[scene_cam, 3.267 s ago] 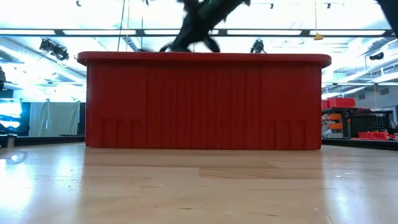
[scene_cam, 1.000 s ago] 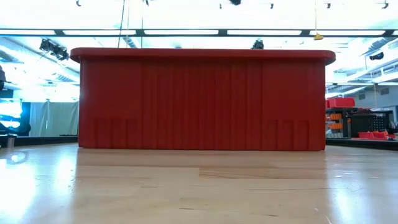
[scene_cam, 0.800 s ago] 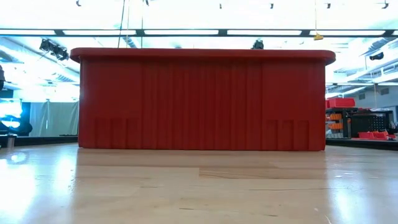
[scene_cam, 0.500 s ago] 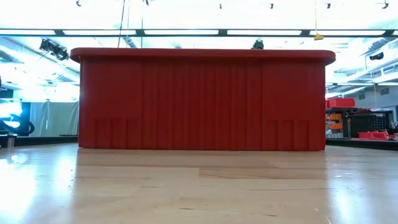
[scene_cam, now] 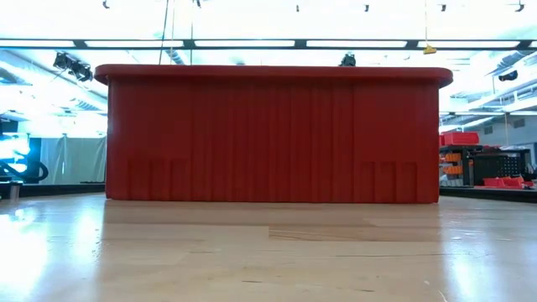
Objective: Pick and place slides into bin
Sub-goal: Put the black slides into the red bin
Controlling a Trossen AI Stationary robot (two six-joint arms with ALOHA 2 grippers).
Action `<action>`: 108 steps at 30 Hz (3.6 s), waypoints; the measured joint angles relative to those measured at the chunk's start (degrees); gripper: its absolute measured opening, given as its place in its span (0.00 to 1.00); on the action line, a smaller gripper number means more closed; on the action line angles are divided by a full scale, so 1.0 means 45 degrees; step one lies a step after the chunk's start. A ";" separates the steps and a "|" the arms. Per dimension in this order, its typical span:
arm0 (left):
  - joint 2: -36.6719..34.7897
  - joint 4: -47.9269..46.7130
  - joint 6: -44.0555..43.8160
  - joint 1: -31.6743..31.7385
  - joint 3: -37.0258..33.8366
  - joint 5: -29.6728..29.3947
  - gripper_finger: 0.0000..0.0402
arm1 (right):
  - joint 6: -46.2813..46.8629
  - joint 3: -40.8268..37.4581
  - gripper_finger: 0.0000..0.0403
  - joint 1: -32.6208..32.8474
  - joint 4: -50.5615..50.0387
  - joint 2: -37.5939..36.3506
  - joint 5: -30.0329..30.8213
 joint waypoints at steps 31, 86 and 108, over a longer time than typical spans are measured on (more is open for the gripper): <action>0.0010 0.9045 -0.2743 -0.0600 -0.6898 0.1028 0.51 | -0.0376 0.0004 0.33 0.0301 -0.1141 0.0003 0.0426; 0.0015 0.5494 0.5518 0.3193 0.4877 -0.4074 0.00 | 0.1939 0.0010 0.28 0.1656 -0.0699 -0.0021 0.1773; 0.3412 0.9609 0.4391 0.9878 0.4745 -0.6003 0.00 | 0.3170 0.0010 0.24 0.3584 -0.0656 -0.0021 0.3596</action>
